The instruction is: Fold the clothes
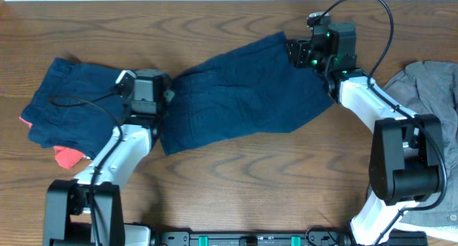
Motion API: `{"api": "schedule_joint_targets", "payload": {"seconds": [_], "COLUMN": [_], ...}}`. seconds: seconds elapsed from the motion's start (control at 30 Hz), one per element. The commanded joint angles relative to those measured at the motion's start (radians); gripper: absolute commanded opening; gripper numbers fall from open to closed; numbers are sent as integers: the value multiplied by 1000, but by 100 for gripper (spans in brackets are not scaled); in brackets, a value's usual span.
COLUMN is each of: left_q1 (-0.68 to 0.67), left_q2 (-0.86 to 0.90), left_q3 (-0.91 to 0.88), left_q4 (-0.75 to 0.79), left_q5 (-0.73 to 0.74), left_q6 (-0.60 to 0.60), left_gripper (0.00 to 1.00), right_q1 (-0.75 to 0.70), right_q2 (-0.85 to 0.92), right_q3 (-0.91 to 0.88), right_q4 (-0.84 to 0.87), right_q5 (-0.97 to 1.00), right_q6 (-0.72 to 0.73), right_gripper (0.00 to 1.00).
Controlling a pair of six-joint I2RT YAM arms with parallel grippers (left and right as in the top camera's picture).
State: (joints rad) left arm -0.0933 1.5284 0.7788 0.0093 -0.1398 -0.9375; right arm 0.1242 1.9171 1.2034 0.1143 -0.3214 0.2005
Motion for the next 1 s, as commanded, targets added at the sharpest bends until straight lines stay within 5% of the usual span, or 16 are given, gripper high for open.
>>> {"api": "schedule_joint_targets", "payload": {"seconds": [0.0, 0.27, 0.4, 0.53, 0.6, 0.7, 0.97], "left_q1": [51, 43, 15, -6, -18, -37, -61], "left_q2": [-38, -52, -28, -5, 3, 6, 5], "left_q3": [5, 5, -4, -12, -14, -16, -16], "left_q4": [-66, -263, -300, -303, -311, -345, -587], "left_q5": [80, 260, 259, 260, 260, 260, 264], "left_q6": [88, 88, 88, 88, 88, 88, 93], "left_gripper": [17, 21, 25, 27, 27, 27, 24], "right_q1": [-42, -106, -98, -80, -71, -71, -111], "right_q2": [-38, -14, 48, 121, 148, 155, 92], "right_q3": [14, 11, 11, 11, 11, 11, 11], "right_q4": [-87, -489, -523, -516, -520, -567, -970], "right_q5": [3, 95, 129, 18, -20, 13, 306], "right_q6": [4, -45, -45, -47, -61, -59, 149], "right_gripper": [54, 57, 67, 66, 50, 2, 1]}}
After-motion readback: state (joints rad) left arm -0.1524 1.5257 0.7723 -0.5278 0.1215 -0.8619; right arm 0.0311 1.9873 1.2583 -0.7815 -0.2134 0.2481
